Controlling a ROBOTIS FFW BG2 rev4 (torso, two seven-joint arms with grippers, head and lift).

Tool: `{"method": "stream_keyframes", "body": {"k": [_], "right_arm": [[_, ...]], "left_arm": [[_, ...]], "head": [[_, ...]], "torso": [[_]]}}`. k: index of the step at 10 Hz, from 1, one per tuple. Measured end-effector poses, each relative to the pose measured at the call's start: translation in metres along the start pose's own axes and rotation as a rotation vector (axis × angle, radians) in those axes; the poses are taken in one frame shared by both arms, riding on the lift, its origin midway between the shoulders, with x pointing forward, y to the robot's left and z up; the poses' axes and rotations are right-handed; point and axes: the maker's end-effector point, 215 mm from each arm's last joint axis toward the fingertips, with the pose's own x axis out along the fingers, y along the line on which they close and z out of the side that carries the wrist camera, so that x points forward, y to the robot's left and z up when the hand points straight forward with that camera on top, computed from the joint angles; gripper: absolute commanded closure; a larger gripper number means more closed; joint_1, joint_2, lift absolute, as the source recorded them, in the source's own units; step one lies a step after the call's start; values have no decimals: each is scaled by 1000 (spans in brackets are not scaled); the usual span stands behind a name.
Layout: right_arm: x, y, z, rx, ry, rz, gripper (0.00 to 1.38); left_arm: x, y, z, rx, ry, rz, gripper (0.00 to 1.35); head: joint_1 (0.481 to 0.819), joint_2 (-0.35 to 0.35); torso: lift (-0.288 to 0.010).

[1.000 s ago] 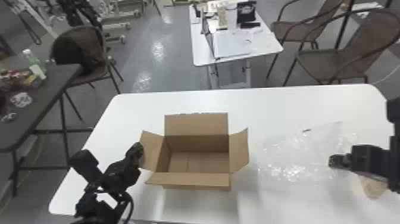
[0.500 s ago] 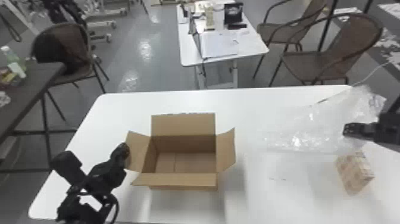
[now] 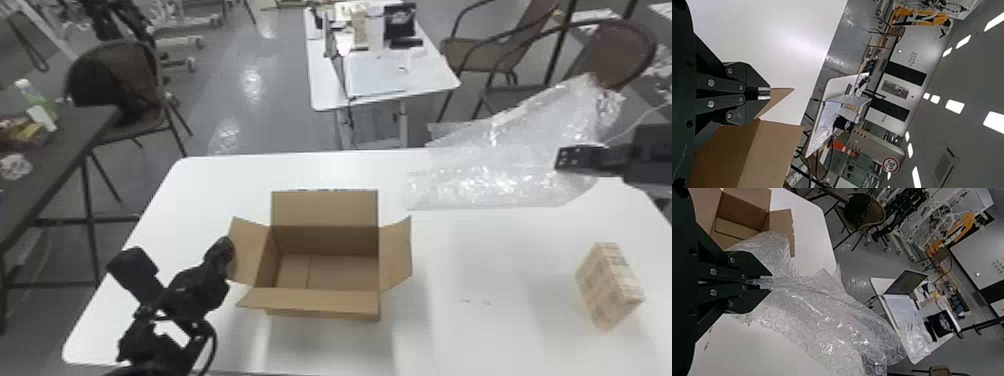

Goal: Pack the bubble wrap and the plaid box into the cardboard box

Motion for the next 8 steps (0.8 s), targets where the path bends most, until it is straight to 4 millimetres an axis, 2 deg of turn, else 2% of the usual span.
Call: {"method": "stream_keyframes", "body": {"k": [3,4,6,8], "right_arm": [[15,80,13,-56,7,239,1283],[29,97,8,-44,27,311,1283],[62,124,-27,33,130,417,1283],[84,131,-58,103,222,484,1283]], "left_arm": [[6,-9,-3,-3,7,-13,1220],[7,-10,-3,-4,7,-15,1220],[7,-11,-1,-4,-4,-11,1220],[6,-12,-2,-8,-3,-12,1220]], "head": [[695,258],[695,282],[695,329],[695,350]], "torso": [[-64],[-64],[-64],[-64]]}}
